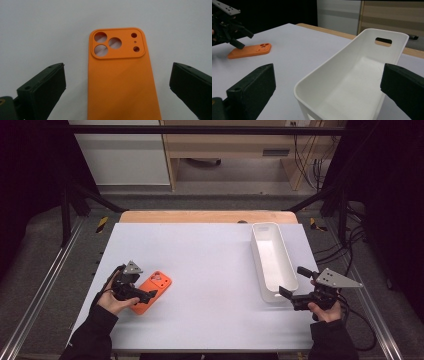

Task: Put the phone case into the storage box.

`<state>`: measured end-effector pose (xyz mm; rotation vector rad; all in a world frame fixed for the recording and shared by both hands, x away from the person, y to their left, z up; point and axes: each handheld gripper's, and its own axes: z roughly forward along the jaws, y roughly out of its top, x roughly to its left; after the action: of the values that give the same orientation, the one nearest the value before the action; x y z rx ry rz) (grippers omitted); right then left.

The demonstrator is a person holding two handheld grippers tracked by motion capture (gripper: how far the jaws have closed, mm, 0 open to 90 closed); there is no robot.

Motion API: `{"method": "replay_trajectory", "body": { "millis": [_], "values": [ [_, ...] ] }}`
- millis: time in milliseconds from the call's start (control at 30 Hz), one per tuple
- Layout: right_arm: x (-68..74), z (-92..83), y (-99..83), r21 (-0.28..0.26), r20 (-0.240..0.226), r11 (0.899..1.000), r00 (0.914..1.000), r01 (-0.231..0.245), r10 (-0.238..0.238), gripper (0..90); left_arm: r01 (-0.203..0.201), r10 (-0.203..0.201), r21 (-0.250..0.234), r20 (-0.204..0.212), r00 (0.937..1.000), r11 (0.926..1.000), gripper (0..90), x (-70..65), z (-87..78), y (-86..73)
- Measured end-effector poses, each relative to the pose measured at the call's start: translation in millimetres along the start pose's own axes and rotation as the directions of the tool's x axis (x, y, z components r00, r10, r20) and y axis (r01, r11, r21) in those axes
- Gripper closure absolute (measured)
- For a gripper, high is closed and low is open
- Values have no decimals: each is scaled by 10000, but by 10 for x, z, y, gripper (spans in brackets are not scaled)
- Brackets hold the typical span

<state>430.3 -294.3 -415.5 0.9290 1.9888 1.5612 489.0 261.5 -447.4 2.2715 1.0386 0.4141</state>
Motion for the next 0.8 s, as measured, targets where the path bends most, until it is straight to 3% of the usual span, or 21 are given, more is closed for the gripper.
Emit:
{"method": "replay_trajectory", "body": {
  "millis": [533, 800],
  "values": [
    [0, 2, 0, 18, -16, 10000, 10000, 1, -1, 5, -127, 111, 959, 180, 9998, 9953, 19, -8, 143, -51],
    [1, 2, 0, 32, -22, 10000, 10000, -8, 8, 5, -144, 117, 1145, 242, 9996, 9933, 40, -18, 188, -68]
  ]
}}
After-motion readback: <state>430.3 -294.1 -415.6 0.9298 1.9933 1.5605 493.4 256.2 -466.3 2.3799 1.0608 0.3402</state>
